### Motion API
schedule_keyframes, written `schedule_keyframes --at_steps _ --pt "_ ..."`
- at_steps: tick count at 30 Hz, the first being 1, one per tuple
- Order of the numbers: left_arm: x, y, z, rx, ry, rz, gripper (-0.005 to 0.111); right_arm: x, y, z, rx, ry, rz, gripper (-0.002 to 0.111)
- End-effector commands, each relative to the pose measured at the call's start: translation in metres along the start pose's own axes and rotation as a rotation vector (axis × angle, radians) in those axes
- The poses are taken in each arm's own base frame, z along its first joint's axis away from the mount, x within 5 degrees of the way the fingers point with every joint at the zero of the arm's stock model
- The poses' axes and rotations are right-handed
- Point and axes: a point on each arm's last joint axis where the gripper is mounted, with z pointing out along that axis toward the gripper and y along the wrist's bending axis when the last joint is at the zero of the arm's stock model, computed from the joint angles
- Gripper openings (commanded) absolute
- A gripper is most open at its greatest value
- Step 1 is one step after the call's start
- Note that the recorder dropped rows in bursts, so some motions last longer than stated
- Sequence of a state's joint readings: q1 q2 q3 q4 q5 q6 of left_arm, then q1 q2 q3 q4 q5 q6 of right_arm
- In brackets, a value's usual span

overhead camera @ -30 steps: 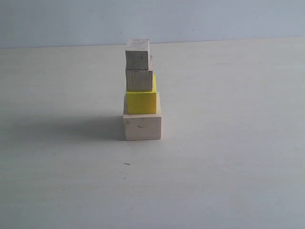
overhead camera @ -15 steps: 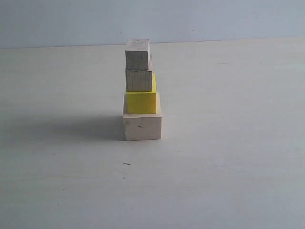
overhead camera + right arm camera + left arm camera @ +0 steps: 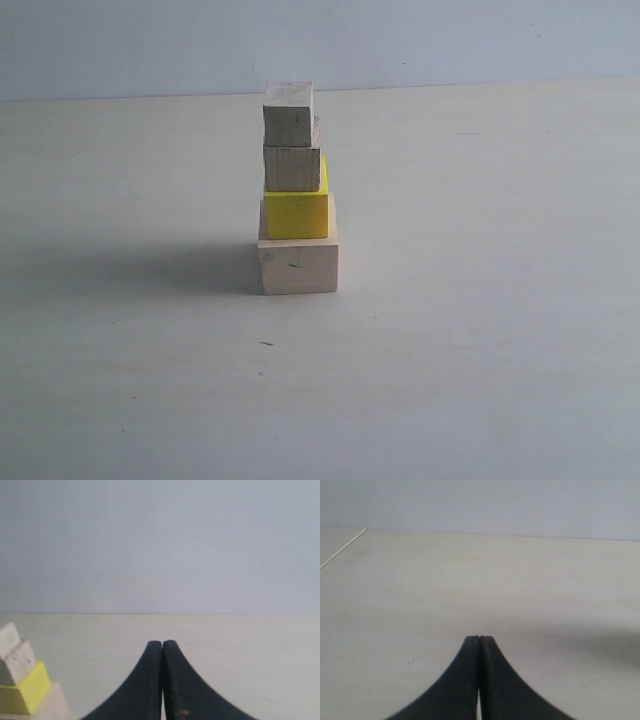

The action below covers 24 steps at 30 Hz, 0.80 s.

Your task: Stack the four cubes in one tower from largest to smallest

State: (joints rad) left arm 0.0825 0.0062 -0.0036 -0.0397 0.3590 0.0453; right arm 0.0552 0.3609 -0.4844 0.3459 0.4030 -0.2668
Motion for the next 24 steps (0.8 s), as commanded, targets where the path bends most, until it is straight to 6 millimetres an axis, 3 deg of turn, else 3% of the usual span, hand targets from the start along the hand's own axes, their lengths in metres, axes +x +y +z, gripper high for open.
schedule_keyframes --at_steps 1,4,6,11,16,24 --pt "0.001 0.0 0.0 0.001 -0.007 0.005 0.0 0.058 -0.013 0.002 0.106 -0.073 0.067 0.0" --pt "0.001 0.0 0.0 0.001 -0.007 0.005 0.0 0.094 -0.017 0.002 0.135 -0.096 0.075 0.0" --pt "0.001 0.0 0.0 0.001 -0.007 0.005 0.0 0.103 -0.017 0.002 0.132 -0.091 0.092 0.0" --pt "0.001 0.0 0.0 0.001 -0.007 0.007 0.0 0.103 -0.017 0.002 0.134 -0.089 0.063 0.0" --pt "0.001 0.0 0.0 0.001 -0.007 0.007 0.0 0.124 -0.021 0.005 0.166 -0.011 0.043 0.0" --pt "0.001 0.0 0.0 0.001 -0.007 0.007 0.0 0.133 -0.023 0.001 0.199 0.077 0.013 0.0"
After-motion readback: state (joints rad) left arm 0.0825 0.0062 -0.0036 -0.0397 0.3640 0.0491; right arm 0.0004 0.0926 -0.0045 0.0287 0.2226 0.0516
